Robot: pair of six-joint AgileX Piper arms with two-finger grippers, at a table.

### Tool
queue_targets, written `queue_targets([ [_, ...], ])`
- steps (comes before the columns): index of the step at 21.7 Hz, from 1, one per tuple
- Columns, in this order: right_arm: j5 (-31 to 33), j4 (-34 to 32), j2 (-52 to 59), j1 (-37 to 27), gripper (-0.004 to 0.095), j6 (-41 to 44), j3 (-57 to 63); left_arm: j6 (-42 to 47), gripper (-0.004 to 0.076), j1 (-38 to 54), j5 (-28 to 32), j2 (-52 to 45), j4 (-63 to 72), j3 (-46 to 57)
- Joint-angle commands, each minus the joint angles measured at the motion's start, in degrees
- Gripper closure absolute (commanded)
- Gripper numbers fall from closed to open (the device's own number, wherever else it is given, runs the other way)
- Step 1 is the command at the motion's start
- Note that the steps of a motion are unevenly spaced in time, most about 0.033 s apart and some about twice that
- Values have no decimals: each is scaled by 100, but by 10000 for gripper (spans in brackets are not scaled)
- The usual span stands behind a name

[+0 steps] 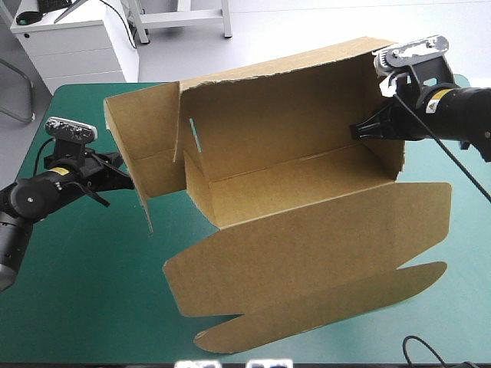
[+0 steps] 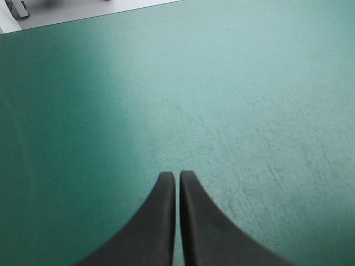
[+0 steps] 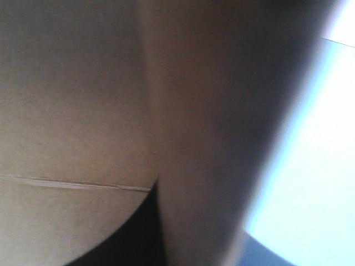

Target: Fold the box

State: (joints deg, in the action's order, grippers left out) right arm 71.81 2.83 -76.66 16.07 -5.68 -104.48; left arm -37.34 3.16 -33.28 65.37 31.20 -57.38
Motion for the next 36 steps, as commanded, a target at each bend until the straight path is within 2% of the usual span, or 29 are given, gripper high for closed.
queue_targets([
  [1,-38,51,146,-25,927,33,-197,-492,706,5,290,-112,782,-154],
  [6,-38,-172,48,-25,927,87,-197,-2207,706,5,-589,-112,3286,-193],
  [10,-38,-199,-77,-25,927,129,-164,-3021,708,5,-1331,-112,4543,-193],
  [17,-38,-509,-277,-25,927,295,-154,-3357,707,5,-2425,-112,5185,-372],
  [23,-38,-445,-391,-25,927,341,-154,-3317,706,5,-3390,-112,5438,-863],
  [25,-38,-283,-391,-25,927,341,-154,-3260,669,5,-3495,-112,5438,-937],
  [27,-53,-178,-401,-25,927,325,-154,-3248,582,5,-3536,-112,5441,-937],
  [29,-66,-178,-401,-25,927,325,-154,-3247,391,5,-3679,-112,5453,-937],
  [31,-74,-69,-401,-25,927,325,-154,-3231,272,5,-3667,-112,5453,-937],
  [36,-208,215,-401,-25,926,325,-154,-3218,246,5,-3569,-112,5453,-937],
])
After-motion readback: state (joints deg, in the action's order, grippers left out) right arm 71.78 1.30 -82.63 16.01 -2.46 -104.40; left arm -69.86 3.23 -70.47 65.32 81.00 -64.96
